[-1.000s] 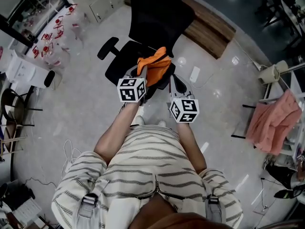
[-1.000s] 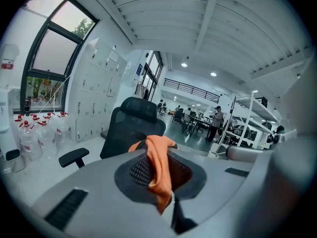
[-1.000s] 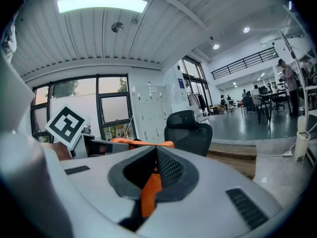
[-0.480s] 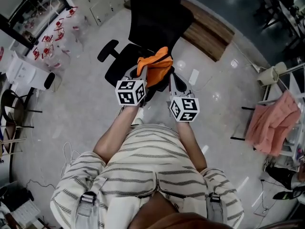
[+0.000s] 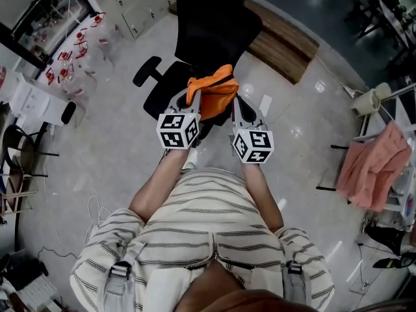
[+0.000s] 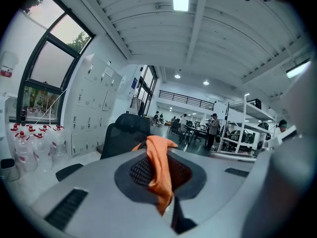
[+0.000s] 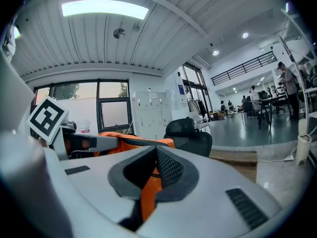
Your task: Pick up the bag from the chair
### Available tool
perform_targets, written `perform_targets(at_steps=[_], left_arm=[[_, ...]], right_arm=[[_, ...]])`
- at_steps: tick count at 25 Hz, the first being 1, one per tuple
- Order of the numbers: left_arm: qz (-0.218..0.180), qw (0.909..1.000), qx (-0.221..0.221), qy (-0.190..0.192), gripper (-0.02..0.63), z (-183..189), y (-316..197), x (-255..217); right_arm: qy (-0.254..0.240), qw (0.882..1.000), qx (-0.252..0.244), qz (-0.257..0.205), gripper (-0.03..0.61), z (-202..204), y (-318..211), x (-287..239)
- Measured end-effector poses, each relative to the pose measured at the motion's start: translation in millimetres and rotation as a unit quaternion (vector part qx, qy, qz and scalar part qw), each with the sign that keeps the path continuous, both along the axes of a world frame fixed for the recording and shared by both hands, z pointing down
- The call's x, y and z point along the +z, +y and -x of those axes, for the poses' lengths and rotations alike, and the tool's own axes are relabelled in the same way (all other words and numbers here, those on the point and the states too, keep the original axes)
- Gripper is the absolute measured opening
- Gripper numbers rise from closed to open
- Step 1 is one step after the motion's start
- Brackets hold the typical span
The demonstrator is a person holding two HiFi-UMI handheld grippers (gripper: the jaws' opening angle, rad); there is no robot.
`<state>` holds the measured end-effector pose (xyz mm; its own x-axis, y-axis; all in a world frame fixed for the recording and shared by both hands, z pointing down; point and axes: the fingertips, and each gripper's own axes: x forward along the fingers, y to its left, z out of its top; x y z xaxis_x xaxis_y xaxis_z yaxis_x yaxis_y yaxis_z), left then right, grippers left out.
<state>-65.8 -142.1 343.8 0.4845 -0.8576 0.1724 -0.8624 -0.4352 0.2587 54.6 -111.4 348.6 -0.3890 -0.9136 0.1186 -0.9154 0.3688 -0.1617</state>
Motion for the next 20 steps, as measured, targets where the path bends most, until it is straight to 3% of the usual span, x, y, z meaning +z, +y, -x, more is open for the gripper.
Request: perform_targets(at_steps=[20], left_arm=[[-0.04, 0.999, -0.018, -0.01, 0.031, 4.7, 14.6, -10.8]], right_arm=[[0.003, 1.0, -0.005, -0.007, 0.018, 0.4, -6.7, 1.4]])
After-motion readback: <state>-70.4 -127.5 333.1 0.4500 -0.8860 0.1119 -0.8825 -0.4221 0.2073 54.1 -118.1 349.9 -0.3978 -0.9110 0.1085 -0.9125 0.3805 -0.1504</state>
